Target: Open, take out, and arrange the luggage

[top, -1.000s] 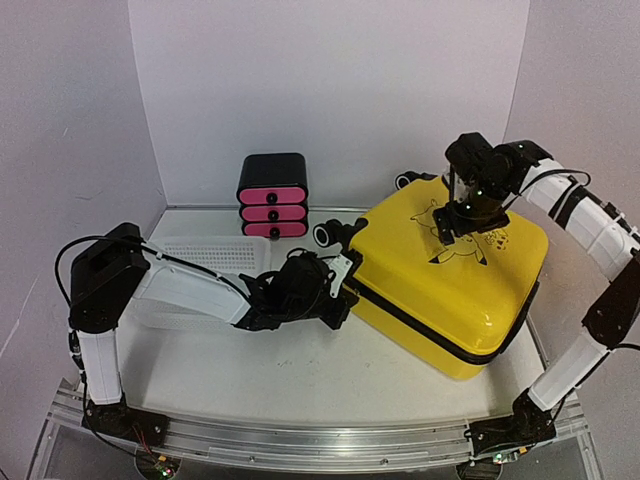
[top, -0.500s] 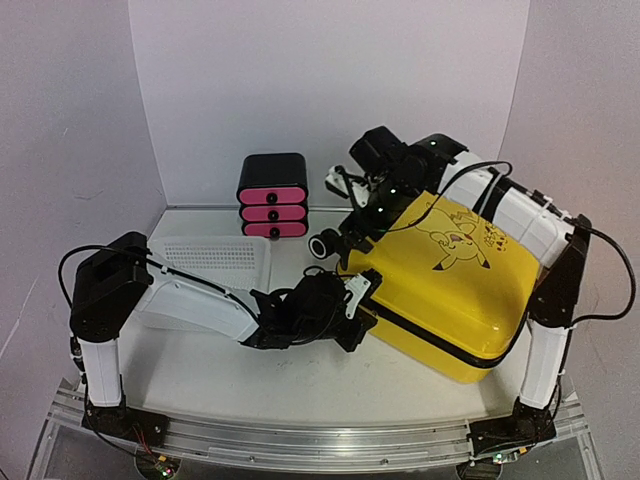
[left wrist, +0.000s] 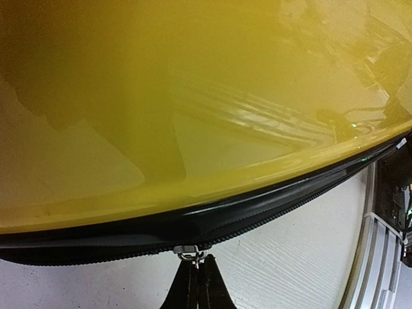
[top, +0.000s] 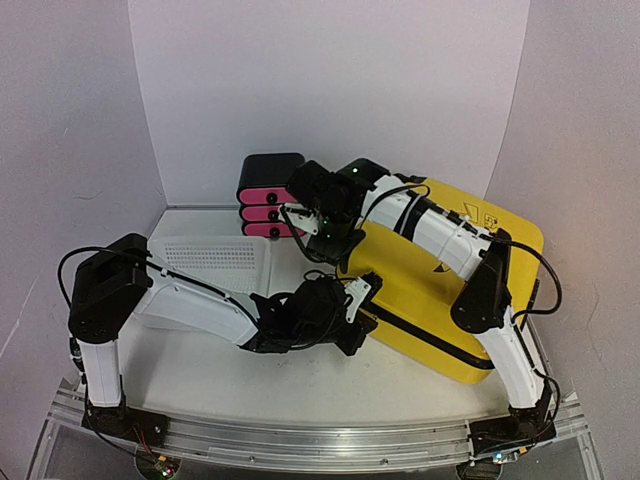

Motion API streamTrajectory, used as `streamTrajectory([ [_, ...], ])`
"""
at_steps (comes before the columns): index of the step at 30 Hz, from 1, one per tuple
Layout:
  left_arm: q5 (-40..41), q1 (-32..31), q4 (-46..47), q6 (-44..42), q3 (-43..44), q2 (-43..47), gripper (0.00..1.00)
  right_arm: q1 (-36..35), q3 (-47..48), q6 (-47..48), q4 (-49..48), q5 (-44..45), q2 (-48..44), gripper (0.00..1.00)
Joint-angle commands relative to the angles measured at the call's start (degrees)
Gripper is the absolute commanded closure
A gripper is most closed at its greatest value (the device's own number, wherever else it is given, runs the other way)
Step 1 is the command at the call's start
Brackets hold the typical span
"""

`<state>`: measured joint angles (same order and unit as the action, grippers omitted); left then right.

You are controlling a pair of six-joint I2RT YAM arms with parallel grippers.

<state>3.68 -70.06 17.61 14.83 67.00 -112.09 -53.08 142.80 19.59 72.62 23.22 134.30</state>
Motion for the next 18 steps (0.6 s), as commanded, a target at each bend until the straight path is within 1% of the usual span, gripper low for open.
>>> streamTrajectory([
  [1,0.62,0.02,0.15,-0.69,-1.28,3.22,1.00,-0.86,2.57,3.25,4.63,9.33,2.55,0.31],
  [4,0.41,0.61,0.15,-0.13,-1.90,3.49,1.00,-0.87,2.95,4.32,4.57,10.64,3.47,0.35],
  [6,0.27,1.05,0.15,-0.07,-2.50,3.74,1.00,-0.88,3.18,4.31,4.53,8.47,3.50,0.43],
  [8,0.48,1.91,0.20,0.09,-3.59,4.29,1.00,-0.73,2.89,3.42,4.12,4.45,2.86,0.51],
  [9,0.53,2.52,0.23,0.19,-4.35,4.87,1.00,-0.61,2.85,2.77,3.99,1.95,2.51,0.57],
  [11,0.57,3.77,0.24,0.37,-5.87,5.99,1.00,0.39,2.34,0.81,3.87,-3.90,1.65,0.81],
  [12,0.54,4.49,0.24,0.26,-6.74,6.66,1.00,1.11,2.19,-0.69,3.88,-6.69,1.32,0.89],
  [16,1.73,6.62,0.32,-2.59,-9.54,8.72,1.00,5.97,-0.40,-5.32,3.93,-21.59,-1.94,0.97],
  [18,2.44,7.78,0.44,-4.54,-10.44,9.10,1.00,7.93,-2.10,-6.48,3.49,-28.72,-3.69,0.98],
])
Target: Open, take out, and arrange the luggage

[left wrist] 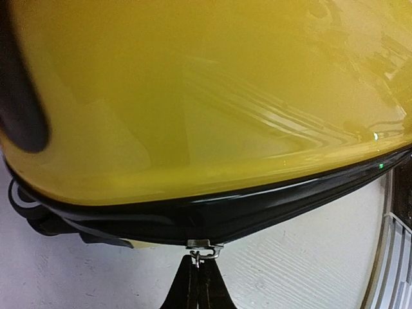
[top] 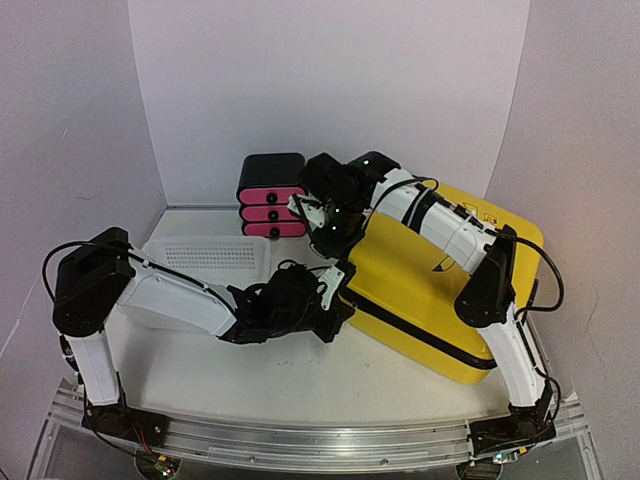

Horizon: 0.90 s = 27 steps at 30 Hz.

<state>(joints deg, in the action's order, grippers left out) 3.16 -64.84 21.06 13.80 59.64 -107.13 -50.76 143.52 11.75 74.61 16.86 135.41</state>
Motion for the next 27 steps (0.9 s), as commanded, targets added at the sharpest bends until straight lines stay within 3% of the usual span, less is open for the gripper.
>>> streamTrajectory([
  [1,2.91,3.25,-2.77,-4.57,-3.57,4.27,1.00,6.38,-3.87,1.20,1.12,-24.91,-5.79,0.99],
  [8,-0.39,9.91,2.31,-10.03,-5.72,4.98,1.00,12.24,-10.74,-2.10,-2.02,-45.69,-10.42,1.00],
  [13,-5.26,11.93,10.17,-14.91,-7.47,3.35,1.00,14.14,-11.51,-6.02,-2.99,-52.49,-10.11,1.00],
  [18,-4.28,14.23,23.44,-19.52,-9.85,-0.63,1.00,14.73,-12.65,-8.19,-3.13,-52.17,-10.55,1.00],
  [23,-9.04,18.43,23.62,-15.85,-3.11,-5.65,1.00,14.73,-13.63,-13.39,-3.47,-50.20,-10.91,1.00],
  [27,-2.39,18.43,23.96,-14.56,-1.52,-5.13,1.00,14.76,-17.37,-18.59,-5.86,-46.54,-13.36,1.00],
])
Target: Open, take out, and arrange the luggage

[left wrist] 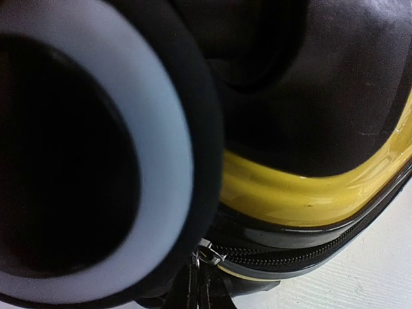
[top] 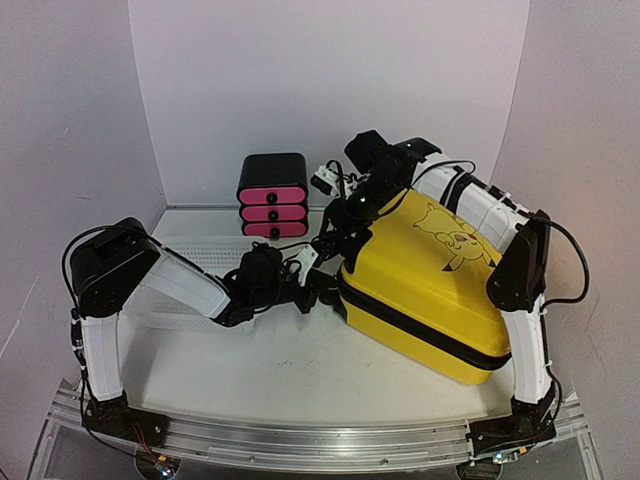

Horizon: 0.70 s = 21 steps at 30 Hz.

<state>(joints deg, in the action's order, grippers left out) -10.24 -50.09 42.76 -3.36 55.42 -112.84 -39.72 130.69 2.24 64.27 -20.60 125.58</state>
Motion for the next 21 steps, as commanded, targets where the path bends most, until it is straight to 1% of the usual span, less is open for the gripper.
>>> streamTrajectory([
  [1,11.90,3.80,2.24,4.38,2.87,0.67,1.00,3.69,-5.85,-10.64,3.14,-9.10,-4.44,1.00],
  [6,7.43,3.77,2.24,8.18,5.72,-3.27,1.00,3.68,-11.05,-18.82,-3.92,-9.63,-8.78,1.00],
  [7,7.16,3.77,2.24,8.91,6.16,-3.76,1.00,3.69,-11.21,-20.11,-4.04,-8.01,-9.42,0.97],
  [8,6.85,3.77,2.24,9.66,6.35,-3.94,0.98,3.69,-11.43,-21.22,-4.02,-5.87,-10.23,0.87],
  [9,7.38,3.77,2.24,10.75,5.99,-3.66,0.92,3.74,-11.78,-22.14,-4.06,-3.32,-11.24,0.70],
  [11,7.73,3.72,2.24,12.20,4.35,-1.73,0.76,4.07,-13.20,-23.82,-3.70,3.49,-14.37,0.45],
  [12,7.53,3.76,2.14,12.69,3.17,-0.05,0.69,4.59,-14.37,-24.50,-3.62,6.09,-16.49,0.35],
  [14,6.24,3.77,1.65,13.79,0.21,4.07,0.58,6.53,-16.80,-25.03,-3.55,7.93,-21.35,0.19],
  [15,4.97,3.77,0.53,14.26,-0.89,6.41,0.46,7.44,-18.19,-24.58,-3.46,8.71,-23.69,0.13],
  [16,3.11,3.77,-1.62,14.52,-1.55,8.65,0.19,8.40,-19.78,-23.27,-2.65,10.34,-26.12,0.05],
  [17,1.19,3.77,-5.16,14.52,-1.74,11.18,0.06,9.15,-21.62,-22.01,-1.46,13.04,-28.55,0.02],
  [18,-1.04,3.77,-8.56,14.44,-1.91,13.47,0.04,9.89,-23.65,-20.67,-0.11,16.00,-31.18,0.02],
  [20,-5.80,3.79,-13.47,14.36,-2.84,18.21,0.03,12.23,-28.66,-19.09,2.51,23.20,-36.63,0.02],
  [21,-8.49,3.85,-15.76,13.64,-2.89,21.19,0.03,13.83,-31.74,-18.77,3.37,24.63,-39.56,0.02],
])
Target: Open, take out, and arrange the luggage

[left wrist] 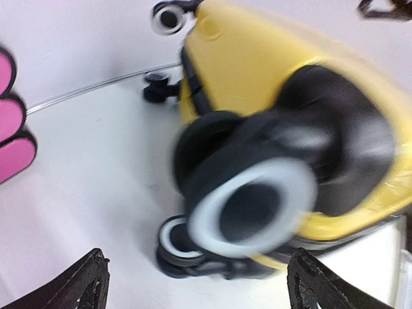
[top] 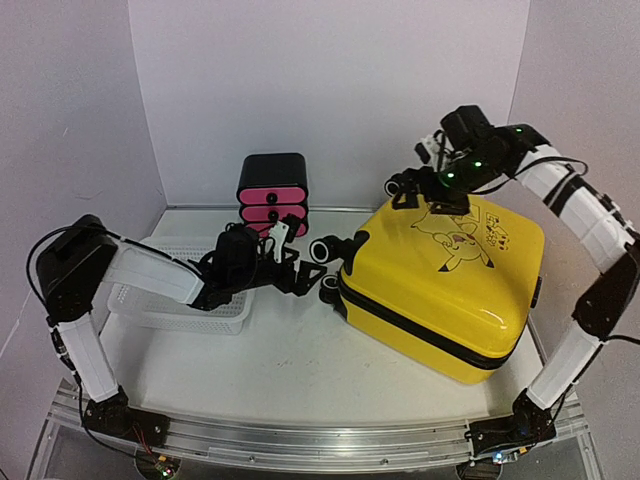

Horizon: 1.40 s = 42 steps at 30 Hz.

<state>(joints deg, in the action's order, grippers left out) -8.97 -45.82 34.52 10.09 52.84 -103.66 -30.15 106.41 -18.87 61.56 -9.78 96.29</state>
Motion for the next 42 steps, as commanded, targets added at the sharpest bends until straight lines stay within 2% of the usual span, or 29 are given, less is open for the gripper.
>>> streamTrajectory([
  [1,-12.07,-0.41,-10.90,-0.78,0.25,13.82,0.03,6.45,-10.60,2.50,6.76,14.13,-13.12,0.02],
  [3,-16.00,-0.33,-19.25,-2.76,3.48,16.06,0.04,10.98,-15.98,1.97,7.53,13.79,-18.60,0.02],
  [6,-16.32,-0.17,-26.46,-3.33,10.72,15.86,0.05,19.40,-21.16,1.19,8.38,9.41,-24.60,0.02],
  [9,-16.52,0.14,-32.40,-3.21,22.18,10.05,0.04,31.76,-23.63,1.25,9.32,3.26,-26.23,0.02],
  [12,-17.46,0.37,-40.34,-3.54,34.66,1.38,0.06,39.50,-25.29,-0.08,9.21,-2.88,-26.01,0.02],
  [16,-18.13,0.55,-52.36,-5.25,52.68,-9.96,0.09,44.68,-29.91,-2.56,5.60,-10.08,-25.21,0.02],
  [21,-20.02,0.81,-61.44,-5.69,65.09,-19.39,0.09,45.53,-35.19,-5.77,-0.92,-14.50,-24.92,0.02],
  [28,-23.87,0.82,-62.11,-5.89,59.94,-19.02,0.10,45.57,-37.45,-5.90,-11.06,-23.77,-19.04,0.02],
  [31,-24.31,0.76,-62.76,-4.60,56.51,-18.37,0.11,45.21,-34.63,-4.51,-13.74,-25.80,-14.63,0.02],
  [37,-30.66,-0.26,-62.99,1.89,51.31,-17.86,0.16,41.30,-26.59,-2.60,-18.12,-28.55,-3.77,0.02],
  [42,-30.61,-5.87,-62.91,4.31,49.61,-16.17,0.17,39.62,-18.83,-0.93,-18.55,-25.34,4.16,0.02],
])
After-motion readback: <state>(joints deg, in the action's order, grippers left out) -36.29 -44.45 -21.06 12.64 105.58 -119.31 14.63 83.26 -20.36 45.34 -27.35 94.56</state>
